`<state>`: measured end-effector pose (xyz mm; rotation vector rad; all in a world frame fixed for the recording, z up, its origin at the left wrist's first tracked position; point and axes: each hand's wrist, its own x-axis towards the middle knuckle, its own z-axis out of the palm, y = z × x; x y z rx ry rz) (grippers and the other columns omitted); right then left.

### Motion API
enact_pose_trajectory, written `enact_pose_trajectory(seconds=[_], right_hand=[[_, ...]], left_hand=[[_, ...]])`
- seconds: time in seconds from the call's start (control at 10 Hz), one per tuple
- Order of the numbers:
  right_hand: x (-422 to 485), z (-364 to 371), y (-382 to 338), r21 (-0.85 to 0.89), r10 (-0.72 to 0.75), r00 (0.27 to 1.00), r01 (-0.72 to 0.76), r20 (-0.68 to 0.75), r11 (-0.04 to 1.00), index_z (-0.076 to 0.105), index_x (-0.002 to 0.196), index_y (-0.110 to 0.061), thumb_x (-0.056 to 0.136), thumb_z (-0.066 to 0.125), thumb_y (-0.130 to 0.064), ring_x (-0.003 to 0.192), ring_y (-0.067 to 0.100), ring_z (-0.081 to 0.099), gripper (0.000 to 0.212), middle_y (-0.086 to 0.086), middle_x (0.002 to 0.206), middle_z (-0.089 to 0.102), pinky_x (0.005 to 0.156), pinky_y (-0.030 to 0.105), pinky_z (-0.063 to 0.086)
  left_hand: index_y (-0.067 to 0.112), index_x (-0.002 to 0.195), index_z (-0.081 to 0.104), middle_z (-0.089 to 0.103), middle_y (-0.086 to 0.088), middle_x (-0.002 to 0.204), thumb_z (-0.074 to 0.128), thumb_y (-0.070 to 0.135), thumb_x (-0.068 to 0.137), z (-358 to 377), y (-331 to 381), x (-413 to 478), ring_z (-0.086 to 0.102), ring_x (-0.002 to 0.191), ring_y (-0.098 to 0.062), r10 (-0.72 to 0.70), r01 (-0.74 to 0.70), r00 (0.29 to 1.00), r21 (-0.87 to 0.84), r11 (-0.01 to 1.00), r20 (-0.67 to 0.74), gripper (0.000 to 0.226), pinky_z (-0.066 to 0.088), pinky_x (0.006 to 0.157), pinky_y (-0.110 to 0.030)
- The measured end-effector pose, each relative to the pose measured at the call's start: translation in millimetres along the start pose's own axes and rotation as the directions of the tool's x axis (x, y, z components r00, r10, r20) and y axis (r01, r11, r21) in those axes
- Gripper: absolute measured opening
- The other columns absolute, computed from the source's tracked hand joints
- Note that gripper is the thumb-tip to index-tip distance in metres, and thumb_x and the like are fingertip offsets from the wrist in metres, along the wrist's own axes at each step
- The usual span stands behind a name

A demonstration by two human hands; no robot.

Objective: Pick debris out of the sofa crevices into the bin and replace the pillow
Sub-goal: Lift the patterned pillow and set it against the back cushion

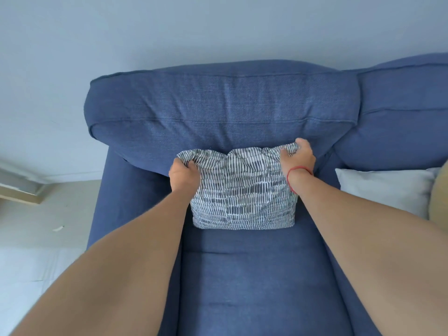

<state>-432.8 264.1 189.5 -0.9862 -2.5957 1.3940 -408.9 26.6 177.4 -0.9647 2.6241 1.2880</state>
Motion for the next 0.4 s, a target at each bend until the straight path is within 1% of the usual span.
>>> enact_pose_trajectory(seconds=[0.1, 0.2, 0.3, 0.4], right_hand=[[3.0, -1.1, -2.6, -0.066, 0.081, 0.977, -0.069, 0.199, 0.995, 0.015, 0.152, -0.018, 0.091, 0.055, -0.019, 0.134, 0.027, 0.043, 0.073, 0.007, 0.155, 0.031, 0.109, 0.039, 0.040], [-4.6, -1.8, -10.2, -0.234, 0.112, 0.978, -0.069, 0.177, 0.970, 0.026, 0.146, -0.013, 0.089, 0.053, -0.026, 0.130, 0.034, 0.046, 0.064, 0.012, 0.148, 0.040, 0.106, 0.048, 0.042], [-21.5, -3.2, -23.8, -0.337, 0.060, 0.981, 0.006, 0.186, 0.942, 0.042, 0.130, -0.008, 0.086, 0.054, -0.029, 0.120, 0.035, 0.052, 0.050, 0.015, 0.138, 0.044, 0.098, 0.048, 0.048], [-46.9, -0.9, -47.3, -0.336, -0.020, 0.957, 0.122, 0.291, 0.934, 0.042, 0.130, -0.008, 0.088, 0.055, -0.028, 0.127, 0.035, 0.046, 0.049, 0.017, 0.152, 0.026, 0.101, 0.047, 0.046]], left_hand=[[0.013, 0.147, 0.027, 0.048, -0.013, 0.139, 0.039, 0.022, 0.100, -1.7, 4.3, -1.3, 0.054, 0.083, -0.013, -0.051, 0.056, 0.995, -0.056, 0.997, 0.087, 0.050, 0.044, 0.072, -0.027], [0.013, 0.152, 0.016, 0.036, -0.012, 0.150, 0.038, 0.027, 0.100, -6.3, 10.8, -14.8, 0.055, 0.109, -0.019, -0.030, 0.028, 0.986, 0.016, 0.999, 0.164, 0.058, 0.039, 0.079, -0.026], [0.007, 0.148, 0.026, 0.038, -0.014, 0.149, 0.040, 0.035, 0.099, -19.9, 15.8, -31.3, 0.044, 0.131, -0.029, 0.015, -0.040, 0.980, 0.121, 0.992, 0.198, 0.058, 0.040, 0.094, -0.033], [0.009, 0.145, 0.034, 0.046, -0.013, 0.143, 0.041, 0.043, 0.097, -42.6, 20.5, -49.8, 0.046, 0.129, -0.028, 0.082, -0.135, 0.971, 0.232, 0.963, 0.227, 0.060, 0.045, 0.102, -0.041]])
